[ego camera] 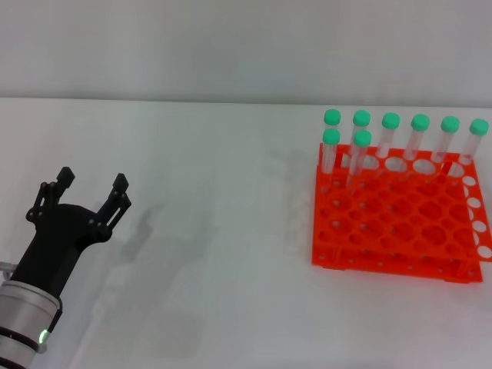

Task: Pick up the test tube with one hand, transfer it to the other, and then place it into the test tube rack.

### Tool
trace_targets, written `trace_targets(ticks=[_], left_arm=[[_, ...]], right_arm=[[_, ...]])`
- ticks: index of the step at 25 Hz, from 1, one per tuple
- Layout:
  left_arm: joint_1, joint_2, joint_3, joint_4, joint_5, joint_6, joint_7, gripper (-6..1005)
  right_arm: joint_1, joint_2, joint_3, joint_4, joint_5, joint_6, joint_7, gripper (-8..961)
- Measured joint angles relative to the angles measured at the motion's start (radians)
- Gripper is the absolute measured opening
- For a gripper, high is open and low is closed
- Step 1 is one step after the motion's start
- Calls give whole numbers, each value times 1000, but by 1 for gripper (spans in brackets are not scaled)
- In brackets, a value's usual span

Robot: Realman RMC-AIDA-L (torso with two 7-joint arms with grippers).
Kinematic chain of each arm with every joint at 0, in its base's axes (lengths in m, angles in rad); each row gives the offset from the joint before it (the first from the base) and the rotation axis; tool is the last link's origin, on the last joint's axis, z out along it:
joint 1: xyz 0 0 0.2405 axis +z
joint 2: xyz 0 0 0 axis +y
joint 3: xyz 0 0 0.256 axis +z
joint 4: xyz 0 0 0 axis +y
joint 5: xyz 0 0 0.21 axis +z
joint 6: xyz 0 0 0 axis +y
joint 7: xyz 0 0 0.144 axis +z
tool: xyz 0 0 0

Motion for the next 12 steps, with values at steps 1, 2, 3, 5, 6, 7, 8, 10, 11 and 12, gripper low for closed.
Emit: trace_targets(ticks=[1, 2, 3, 5, 6, 7, 8, 10, 11, 12], left_arm=[[-1, 0, 0, -5, 0, 0, -4, 879], [-1, 0, 0, -8, 0, 1, -5, 879], [-1, 0, 1, -8, 0, 1, -6, 879], [-1, 0, 4, -9, 0, 2, -6, 880], [0, 0, 5, -9, 0, 2, -6, 880], [2, 0, 6, -9, 0, 2, -6, 880], [4, 0, 7, -9, 0, 2, -6, 880], [8, 0, 7, -9, -1, 2, -6, 880], [10, 0, 7, -9, -1, 3, -6, 880], [12, 0, 7, -10, 0, 4, -6, 880]], right_arm=[[0, 0, 0, 0, 0, 0, 0, 810], [-1, 0, 1, 0, 0, -1, 0, 810], [-1, 0, 1, -1, 0, -2, 0, 809], [-1, 1, 1, -1, 1, -2, 0, 808], [-1, 2, 1, -1, 1, -2, -1, 808], [0, 2, 1, 0, 1, -2, -1, 808], [0, 3, 1, 2, 1, -2, -1, 808], [0, 3, 2, 3, 1, -3, -1, 808], [-1, 3, 2, 3, 1, -3, -1, 808], [-1, 4, 2, 3, 1, -3, -1, 808]])
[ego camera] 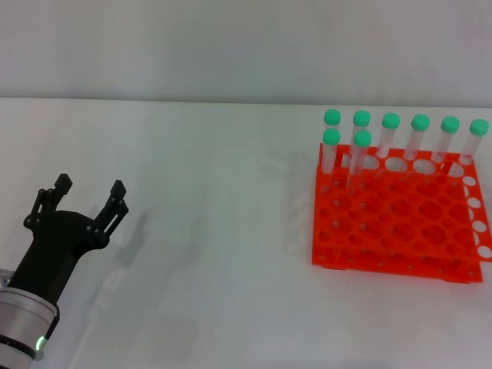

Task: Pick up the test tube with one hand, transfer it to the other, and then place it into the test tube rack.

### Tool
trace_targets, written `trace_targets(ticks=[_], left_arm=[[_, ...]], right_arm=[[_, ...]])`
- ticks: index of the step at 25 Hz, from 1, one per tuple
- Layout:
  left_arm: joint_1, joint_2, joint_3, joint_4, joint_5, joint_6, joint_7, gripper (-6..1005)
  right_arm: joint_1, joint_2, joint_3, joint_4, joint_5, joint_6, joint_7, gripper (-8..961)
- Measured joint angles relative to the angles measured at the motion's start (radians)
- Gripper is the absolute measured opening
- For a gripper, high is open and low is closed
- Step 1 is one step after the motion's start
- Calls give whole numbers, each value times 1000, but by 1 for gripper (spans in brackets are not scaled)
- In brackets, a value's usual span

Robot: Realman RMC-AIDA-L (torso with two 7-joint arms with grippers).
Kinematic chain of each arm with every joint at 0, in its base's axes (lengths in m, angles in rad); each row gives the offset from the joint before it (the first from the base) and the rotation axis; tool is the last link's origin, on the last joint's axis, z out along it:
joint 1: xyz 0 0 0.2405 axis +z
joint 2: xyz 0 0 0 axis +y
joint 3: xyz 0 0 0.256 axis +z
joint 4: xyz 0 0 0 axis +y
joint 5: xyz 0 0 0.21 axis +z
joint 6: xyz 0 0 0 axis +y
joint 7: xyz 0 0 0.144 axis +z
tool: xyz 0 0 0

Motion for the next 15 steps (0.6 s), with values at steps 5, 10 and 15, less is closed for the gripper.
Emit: trace_targets(ticks=[5, 10, 15], left_arm=[[8, 0, 0, -2, 4, 17, 0, 880], [18, 0, 0, -3, 9, 28, -1, 879], [18, 0, 3, -5, 12, 32, -9, 879]], right_arm=[[-7, 0, 0, 1, 0, -1, 1, 808], [-8, 0, 0, 2, 0, -1, 6, 808], [-10, 1, 0, 6, 0, -9, 6, 808]])
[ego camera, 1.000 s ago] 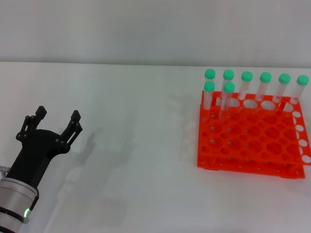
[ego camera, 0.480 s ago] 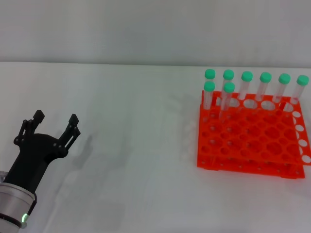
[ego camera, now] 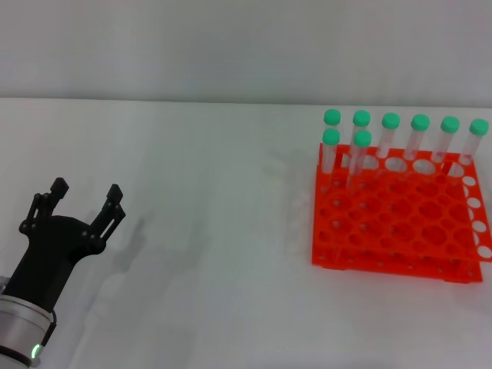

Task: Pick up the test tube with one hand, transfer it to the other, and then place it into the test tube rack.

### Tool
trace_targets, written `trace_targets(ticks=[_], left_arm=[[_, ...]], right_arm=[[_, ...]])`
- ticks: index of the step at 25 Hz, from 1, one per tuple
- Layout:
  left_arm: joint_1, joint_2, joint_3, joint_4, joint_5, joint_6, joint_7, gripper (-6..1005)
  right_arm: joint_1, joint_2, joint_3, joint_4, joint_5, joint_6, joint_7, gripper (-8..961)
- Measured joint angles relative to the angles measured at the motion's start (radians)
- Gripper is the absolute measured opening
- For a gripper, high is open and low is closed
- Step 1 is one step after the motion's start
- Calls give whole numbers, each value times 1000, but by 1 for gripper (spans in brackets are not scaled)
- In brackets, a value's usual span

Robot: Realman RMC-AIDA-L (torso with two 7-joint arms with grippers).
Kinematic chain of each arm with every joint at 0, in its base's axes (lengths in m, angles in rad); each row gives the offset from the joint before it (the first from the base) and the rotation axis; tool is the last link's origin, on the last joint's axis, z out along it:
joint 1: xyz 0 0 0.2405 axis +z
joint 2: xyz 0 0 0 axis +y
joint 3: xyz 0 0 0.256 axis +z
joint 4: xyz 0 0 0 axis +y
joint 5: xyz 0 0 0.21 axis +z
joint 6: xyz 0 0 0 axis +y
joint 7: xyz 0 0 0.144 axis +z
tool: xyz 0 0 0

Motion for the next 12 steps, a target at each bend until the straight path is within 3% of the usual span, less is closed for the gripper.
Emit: trace_targets(ticks=[12], left_arm=[[-11, 1, 25, -7, 2, -5, -3, 880]], right_arm=[[-10, 1, 0, 2, 0, -8, 1, 808]])
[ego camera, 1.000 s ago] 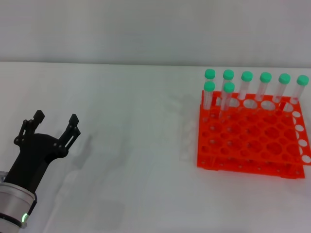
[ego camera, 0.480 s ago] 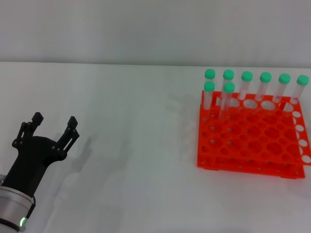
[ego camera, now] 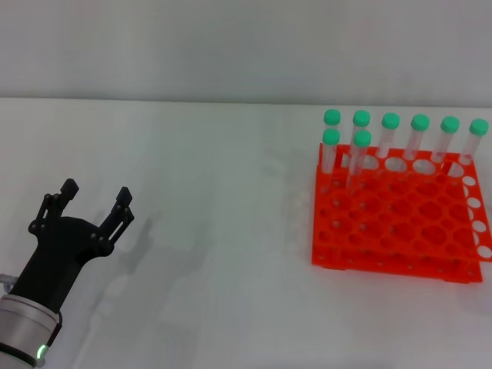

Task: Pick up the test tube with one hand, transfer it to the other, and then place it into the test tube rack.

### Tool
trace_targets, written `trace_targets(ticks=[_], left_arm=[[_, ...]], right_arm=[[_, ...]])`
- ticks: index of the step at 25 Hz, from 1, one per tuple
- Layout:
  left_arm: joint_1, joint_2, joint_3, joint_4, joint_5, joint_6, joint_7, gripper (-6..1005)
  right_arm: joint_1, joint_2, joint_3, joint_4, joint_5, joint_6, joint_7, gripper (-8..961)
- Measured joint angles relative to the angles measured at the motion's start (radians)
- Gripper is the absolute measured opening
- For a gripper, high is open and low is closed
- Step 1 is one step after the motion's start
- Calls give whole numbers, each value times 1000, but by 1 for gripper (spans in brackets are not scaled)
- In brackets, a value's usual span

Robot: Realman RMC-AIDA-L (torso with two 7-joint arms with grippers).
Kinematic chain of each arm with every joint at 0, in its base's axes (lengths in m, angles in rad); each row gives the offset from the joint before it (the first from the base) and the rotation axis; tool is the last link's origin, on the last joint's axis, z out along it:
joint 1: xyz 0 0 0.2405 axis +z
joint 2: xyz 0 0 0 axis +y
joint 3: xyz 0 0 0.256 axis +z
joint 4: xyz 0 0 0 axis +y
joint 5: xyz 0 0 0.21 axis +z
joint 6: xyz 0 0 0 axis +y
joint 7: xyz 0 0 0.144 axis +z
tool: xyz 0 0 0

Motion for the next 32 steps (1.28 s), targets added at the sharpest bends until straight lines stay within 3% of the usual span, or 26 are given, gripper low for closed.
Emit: trace_targets(ticks=[21, 32], left_arm=[[-6, 0, 18, 0, -1, 11, 0, 880], [-12, 1, 11, -1, -10, 11, -102, 880]], right_arm=[[-3, 2, -1, 4, 0, 1, 2, 808], [-6, 0, 0, 4, 0, 5, 0, 808]])
